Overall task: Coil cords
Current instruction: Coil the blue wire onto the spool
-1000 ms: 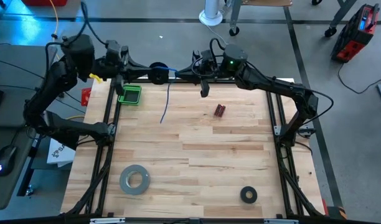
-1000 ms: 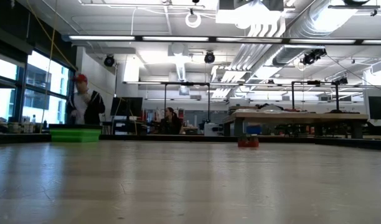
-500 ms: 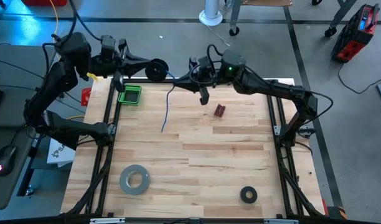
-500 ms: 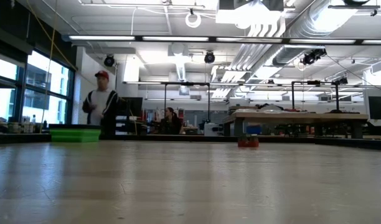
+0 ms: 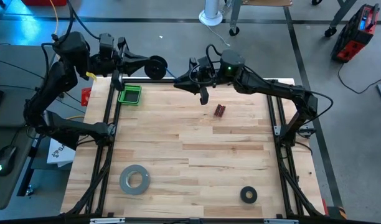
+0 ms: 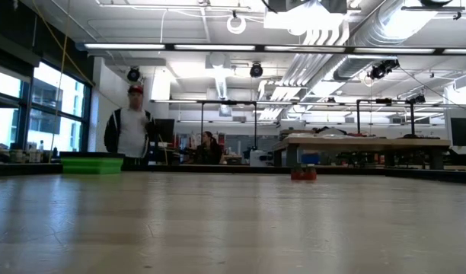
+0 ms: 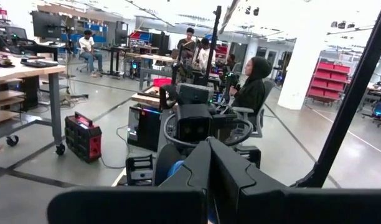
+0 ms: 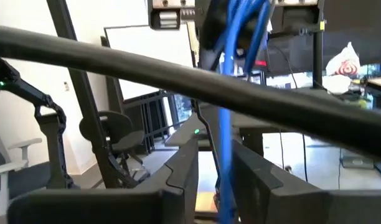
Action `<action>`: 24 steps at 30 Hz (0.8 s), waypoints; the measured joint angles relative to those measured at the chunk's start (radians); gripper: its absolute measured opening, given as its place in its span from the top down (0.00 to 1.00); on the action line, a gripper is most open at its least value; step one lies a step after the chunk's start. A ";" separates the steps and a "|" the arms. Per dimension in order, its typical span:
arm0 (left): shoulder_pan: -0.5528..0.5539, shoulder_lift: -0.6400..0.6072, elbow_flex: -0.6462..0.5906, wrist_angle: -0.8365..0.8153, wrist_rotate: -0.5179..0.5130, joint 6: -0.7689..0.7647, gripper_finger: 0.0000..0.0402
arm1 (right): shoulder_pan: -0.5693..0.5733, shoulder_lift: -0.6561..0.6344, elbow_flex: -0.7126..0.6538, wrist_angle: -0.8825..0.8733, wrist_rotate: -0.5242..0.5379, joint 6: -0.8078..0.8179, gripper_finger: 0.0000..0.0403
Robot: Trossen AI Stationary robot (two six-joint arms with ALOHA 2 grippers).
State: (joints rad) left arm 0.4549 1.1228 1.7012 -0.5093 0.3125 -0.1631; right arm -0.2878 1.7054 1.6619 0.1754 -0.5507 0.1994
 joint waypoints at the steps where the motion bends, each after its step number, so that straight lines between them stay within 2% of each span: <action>1: 0.000 -0.002 0.000 0.000 0.000 0.000 1.00 | 0.000 0.000 0.000 -0.015 0.000 -0.006 0.81; 12: 0.010 -0.055 0.000 -0.001 0.001 -0.001 1.00 | 0.000 0.000 0.000 -0.088 -0.004 -0.051 0.81; 24: 0.010 -0.058 0.000 -0.001 0.002 -0.026 1.00 | 0.000 0.000 0.000 -0.139 0.018 -0.076 0.81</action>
State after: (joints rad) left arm 0.4644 1.0653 1.7012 -0.5098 0.3149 -0.1894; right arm -0.2878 1.7058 1.6619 0.0368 -0.5323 0.1234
